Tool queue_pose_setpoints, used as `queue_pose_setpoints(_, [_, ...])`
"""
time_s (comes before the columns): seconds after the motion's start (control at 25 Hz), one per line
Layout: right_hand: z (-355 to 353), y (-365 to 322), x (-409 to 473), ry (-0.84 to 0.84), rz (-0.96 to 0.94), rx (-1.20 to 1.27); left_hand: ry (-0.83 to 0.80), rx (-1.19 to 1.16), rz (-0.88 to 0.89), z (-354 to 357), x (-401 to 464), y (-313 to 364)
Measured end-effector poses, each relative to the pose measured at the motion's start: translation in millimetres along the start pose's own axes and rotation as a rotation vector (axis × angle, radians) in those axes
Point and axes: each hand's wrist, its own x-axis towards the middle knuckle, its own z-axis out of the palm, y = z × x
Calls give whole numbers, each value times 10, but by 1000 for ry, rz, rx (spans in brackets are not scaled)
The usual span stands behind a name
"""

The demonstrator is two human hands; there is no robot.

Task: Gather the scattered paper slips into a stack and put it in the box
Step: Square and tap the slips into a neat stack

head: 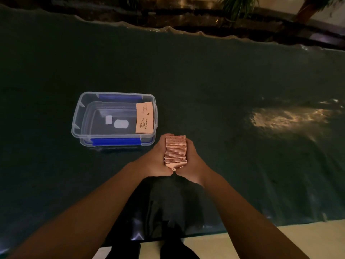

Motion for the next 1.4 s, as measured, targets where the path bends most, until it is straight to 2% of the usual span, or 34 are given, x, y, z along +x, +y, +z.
queue_pose_setpoints(0.28, [-72, 42, -55, -37, 22, 124, 52, -189, -68, -50, -107, 120])
queue_pose_setpoints(0.4, [-90, 79, -174, -1, 64, 293, 43, -335, -123, -87, -150, 167])
queue_pose_setpoints(0.52, [-25, 126, -342, 23, 171, 630, 50, -537, -191, -79, -183, 222])
queue_pose_setpoints(0.6, [45, 149, -415, -3, 176, 817, 22, -647, -203, -44, -207, 286])
queue_pose_setpoints(0.76, [85, 155, -483, 21, 89, 891, -8, -753, -209, -22, -263, 375])
queue_pose_setpoints(0.88, [-29, 218, -505, 91, 61, 808, 16, -749, -169, -111, -295, 328])
queue_pose_setpoints(1.12, [-182, 307, -499, 190, -17, 322, 45, -255, -144, -180, -318, 170])
queue_pose_setpoints(1.24, [-224, 280, -472, 232, 18, 3, 123, -108, -143, -97, -300, 95])
queue_pose_setpoints(1.4, [-162, 354, -429, 168, 7, -219, 176, 51, -136, 43, -284, -24])
